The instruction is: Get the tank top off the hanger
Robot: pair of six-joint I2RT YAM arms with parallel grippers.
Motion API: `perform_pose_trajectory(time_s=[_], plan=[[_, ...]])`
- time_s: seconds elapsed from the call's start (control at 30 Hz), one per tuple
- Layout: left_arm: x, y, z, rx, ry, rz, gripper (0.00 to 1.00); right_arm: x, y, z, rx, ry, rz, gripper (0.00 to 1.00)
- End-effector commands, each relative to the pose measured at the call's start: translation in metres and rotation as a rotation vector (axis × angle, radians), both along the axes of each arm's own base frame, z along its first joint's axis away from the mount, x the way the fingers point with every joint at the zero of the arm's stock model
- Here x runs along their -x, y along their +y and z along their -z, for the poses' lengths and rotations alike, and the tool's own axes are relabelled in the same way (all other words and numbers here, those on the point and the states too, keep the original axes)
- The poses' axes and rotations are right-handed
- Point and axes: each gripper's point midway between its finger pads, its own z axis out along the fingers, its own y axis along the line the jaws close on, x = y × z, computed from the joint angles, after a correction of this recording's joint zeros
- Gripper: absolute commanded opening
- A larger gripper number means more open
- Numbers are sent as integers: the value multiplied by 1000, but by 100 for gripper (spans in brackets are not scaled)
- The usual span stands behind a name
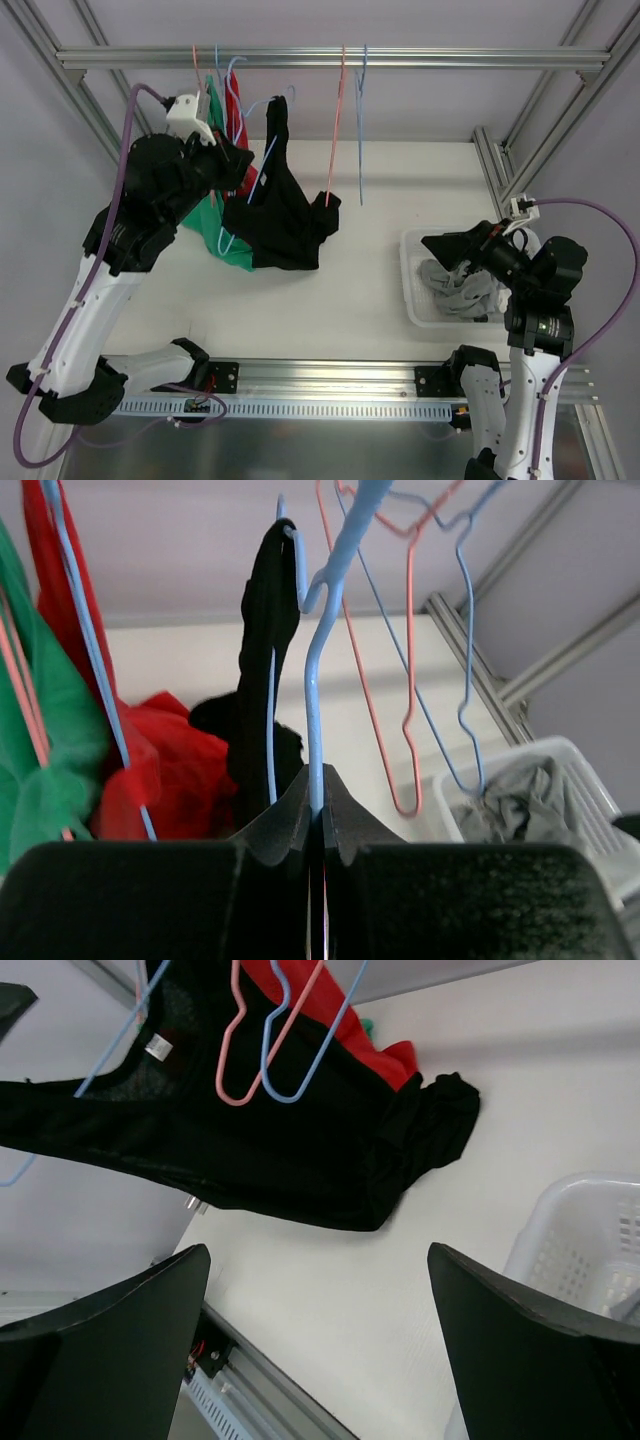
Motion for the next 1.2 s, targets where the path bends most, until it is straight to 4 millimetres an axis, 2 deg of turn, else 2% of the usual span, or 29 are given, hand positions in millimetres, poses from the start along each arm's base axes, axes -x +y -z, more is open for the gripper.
perform_pose_trajectory(time_s=[0.0,0.03,0.07,0.1,0.13,0.17,0.2,0.23,0.27,0.3,0.33,0.37,0.4,0.43,0.47,0.5,0.53,0.57,0.6,0.63,0.67,0.77,0.8,0.83,0.9,1.03,1.17], plan=[[36,-11,10,90,4,140,0,11,20,-11,-17,-58,-139,96],[49,-8,32,86,38,156,0,13,26,-6,-36,-41,-170,96],[60,-10,45,88,59,198,0,21,39,-9,-40,-67,-241,96],[78,-2,46,110,36,213,0,25,46,-6,-43,-68,-281,96],[82,-3,77,91,88,227,0,25,51,-1,-28,-77,-294,95],[94,-5,88,90,101,268,0,37,68,11,-20,-61,-377,95],[112,1,88,109,72,300,0,35,72,18,-3,-67,-361,93],[120,-1,98,111,85,331,0,37,78,24,10,-76,-373,91],[127,-4,123,102,133,364,0,47,93,39,18,-86,-433,90],[148,-8,125,123,127,452,0,48,99,44,16,-102,-438,89],[154,-13,148,131,190,486,0,40,103,37,-1,-175,-398,88],[163,-17,156,143,217,528,0,49,117,54,-8,-152,-441,87],[180,-24,162,164,251,619,0,50,125,57,-17,-165,-452,86],[187,-28,181,162,308,662,0,41,133,57,-23,-194,-428,84],[194,-31,190,167,344,701,0,51,148,64,1,-209,-475,84],[200,-33,197,175,369,730,0,51,156,69,27,-221,-477,83],[207,-34,209,191,414,747,0,40,160,70,60,-242,-420,81],[210,-33,214,197,425,748,0,33,171,86,115,-222,-406,80],[212,-33,217,202,428,750,0,35,179,92,150,-235,-405,78],[215,-31,217,218,426,747,0,19,179,89,157,-241,-313,75],[216,-30,216,228,420,740,0,9,183,102,184,-220,-279,73],[216,-26,207,266,395,702,0,-5,188,106,177,-211,-220,65],[217,-24,205,283,392,691,0,-7,194,116,203,-190,-237,62],[216,-23,201,288,381,685,0,-8,200,110,198,-195,-247,62],[218,-23,198,295,380,690,0,-8,210,119,220,-177,-268,62],[216,-24,201,293,396,683,0,-10,221,113,209,-189,-283,53],[210,-24,205,288,405,654,0,-11,226,111,211,-196,-297,28]])
